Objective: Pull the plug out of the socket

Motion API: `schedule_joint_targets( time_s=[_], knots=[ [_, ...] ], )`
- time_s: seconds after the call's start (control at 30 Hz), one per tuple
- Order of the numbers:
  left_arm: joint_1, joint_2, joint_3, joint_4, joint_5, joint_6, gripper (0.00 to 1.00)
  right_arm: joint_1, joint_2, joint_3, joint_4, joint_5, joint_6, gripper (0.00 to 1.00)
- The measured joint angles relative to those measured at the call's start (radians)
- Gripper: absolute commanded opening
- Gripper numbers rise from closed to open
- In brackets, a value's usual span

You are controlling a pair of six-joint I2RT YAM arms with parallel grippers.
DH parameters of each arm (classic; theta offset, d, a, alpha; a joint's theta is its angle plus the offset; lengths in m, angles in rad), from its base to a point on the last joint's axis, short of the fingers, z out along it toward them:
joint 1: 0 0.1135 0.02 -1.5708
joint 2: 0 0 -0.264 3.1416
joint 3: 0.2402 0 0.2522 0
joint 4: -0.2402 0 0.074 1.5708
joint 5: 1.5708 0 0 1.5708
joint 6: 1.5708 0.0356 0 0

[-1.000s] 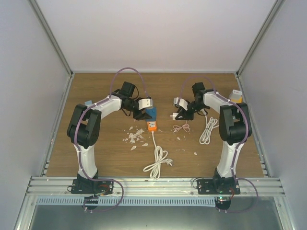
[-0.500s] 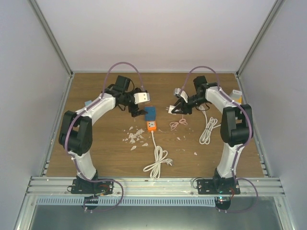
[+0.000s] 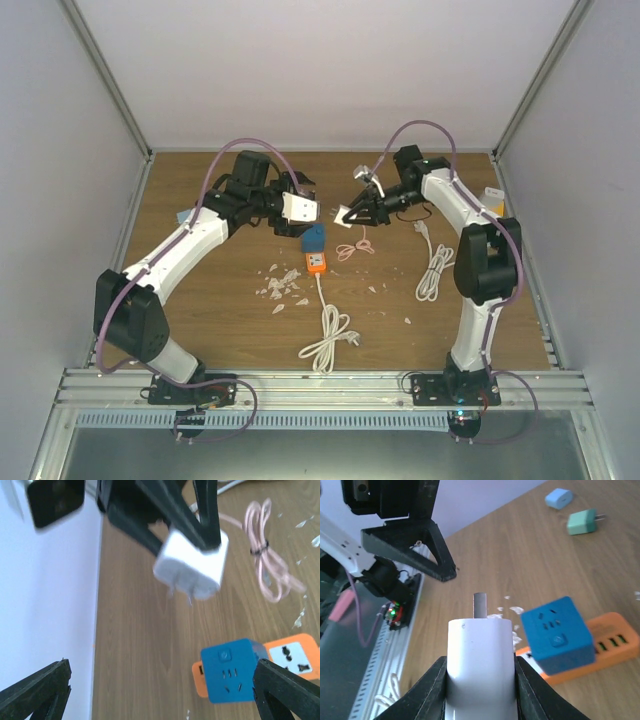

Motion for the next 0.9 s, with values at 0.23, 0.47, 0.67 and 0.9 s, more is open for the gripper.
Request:
schedule_joint_targets(
  time_s=[0.23, 0.47, 0.67, 0.9],
  knots=[
    [-0.117, -0.001, 0.039, -0.066, -0.021, 0.053, 0.88, 0.101, 0.018, 0.015, -0.045, -0.056, 0.036, 0.01],
    [-0.190, -0.008, 0.010, -0.111, -0.090, 0.100, 0.71, 0.147, 0.036, 0.053, -0.093, -0.104, 0.040, 0.01],
    [-0.191, -0.026, -0.015, -0.106, -0.131, 0.103, 0.47, 0.155, 0.057, 0.053, -0.134, -0.129, 0.020, 0.01],
    [-0.195, -0.039, -0.033, -0.108, -0.152, 0.106, 0.27, 0.156, 0.079, 0.053, -0.183, -0.155, -0.025, 0.28]
  ],
)
